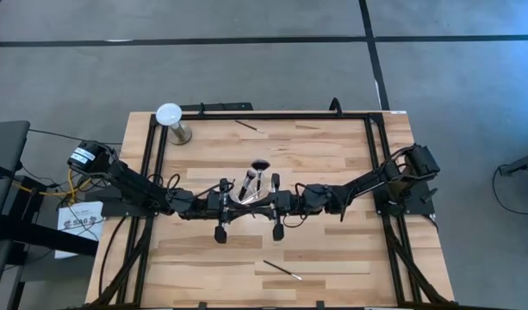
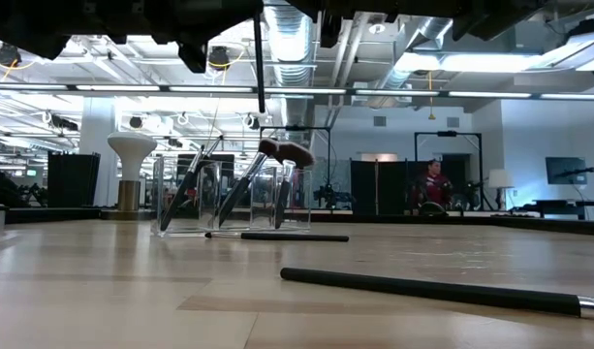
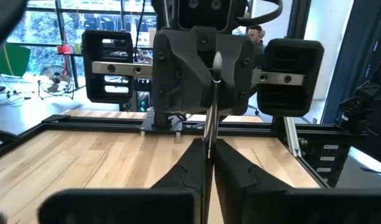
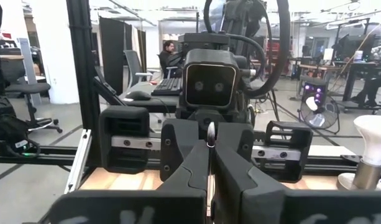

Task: Put items in baskets/containers
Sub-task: Put the eyeshadow brush into the left section of the transparent organizer

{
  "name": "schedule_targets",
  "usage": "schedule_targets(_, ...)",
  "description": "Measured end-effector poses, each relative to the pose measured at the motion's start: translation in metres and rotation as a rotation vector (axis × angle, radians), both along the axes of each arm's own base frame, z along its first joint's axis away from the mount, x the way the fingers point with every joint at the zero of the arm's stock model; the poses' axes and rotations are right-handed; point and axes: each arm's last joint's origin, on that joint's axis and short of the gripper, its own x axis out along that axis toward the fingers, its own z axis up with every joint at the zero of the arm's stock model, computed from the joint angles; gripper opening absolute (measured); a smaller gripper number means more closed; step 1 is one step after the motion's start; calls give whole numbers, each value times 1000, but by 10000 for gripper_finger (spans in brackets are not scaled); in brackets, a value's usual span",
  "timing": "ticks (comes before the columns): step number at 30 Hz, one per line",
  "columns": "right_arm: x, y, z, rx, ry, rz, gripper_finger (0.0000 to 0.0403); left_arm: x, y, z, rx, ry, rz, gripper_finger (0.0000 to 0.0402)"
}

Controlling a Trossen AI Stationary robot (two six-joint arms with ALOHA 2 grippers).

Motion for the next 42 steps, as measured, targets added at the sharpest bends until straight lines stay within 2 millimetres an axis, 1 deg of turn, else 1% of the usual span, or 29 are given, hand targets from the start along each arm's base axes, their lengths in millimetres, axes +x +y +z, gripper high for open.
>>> schedule_targets(3,0,0,0,-1,4,-1,12,0,0,-1,-17,9,8,14)
schedule_targets(11,0,0,-6,8,62,-4,74,-1,2,-7,-16,80,57,12)
schedule_targets(15,0,-1,-7,6,68,-9,90,-8,5,-2,-46,127,77,12)
schedule_targets(19,0,-2,-7,3,68,-27,92,-21,13,6,-89,205,154,12)
schedule_targets(22,-1,1,-4,2,56,8,92,-29,23,4,-88,257,336,12)
schedule_targets(24,-1,4,-4,0,56,24,92,-32,24,4,-91,261,398,12)
schedule_targets(29,-1,3,-5,-6,57,-11,92,-36,26,-4,-91,271,412,12)
schedule_targets(32,-2,6,-5,-17,56,2,92,-39,31,-11,-109,253,432,12)
schedule_targets(37,-2,7,-5,-18,58,-2,92,-46,40,-20,-177,183,455,14)
schedule_targets(42,-2,7,-5,-18,58,0,92,-51,41,-29,-216,190,451,13)
